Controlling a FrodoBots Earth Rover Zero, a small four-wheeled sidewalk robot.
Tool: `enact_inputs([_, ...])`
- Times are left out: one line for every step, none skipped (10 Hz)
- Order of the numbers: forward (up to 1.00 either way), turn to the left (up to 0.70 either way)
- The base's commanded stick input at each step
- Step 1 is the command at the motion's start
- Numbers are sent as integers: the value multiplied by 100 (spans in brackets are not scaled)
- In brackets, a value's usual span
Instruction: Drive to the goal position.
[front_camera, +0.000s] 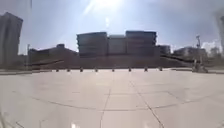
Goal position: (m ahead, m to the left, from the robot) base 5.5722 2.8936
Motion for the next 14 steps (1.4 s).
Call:
enact_inputs([100,6])
enact_inputs([100,6])
enact_inputs([100,6])
enact_inputs([100,6])
enact_inputs([100,6])
enact_inputs([100,6])
enact_inputs([100,6])
enact_inputs([100,6])
enact_inputs([100,6])
enact_inputs([100,6])
enact_inputs([100,6])
enact_inputs([100,6])
enact_inputs([100,6])
enact_inputs([100,6])
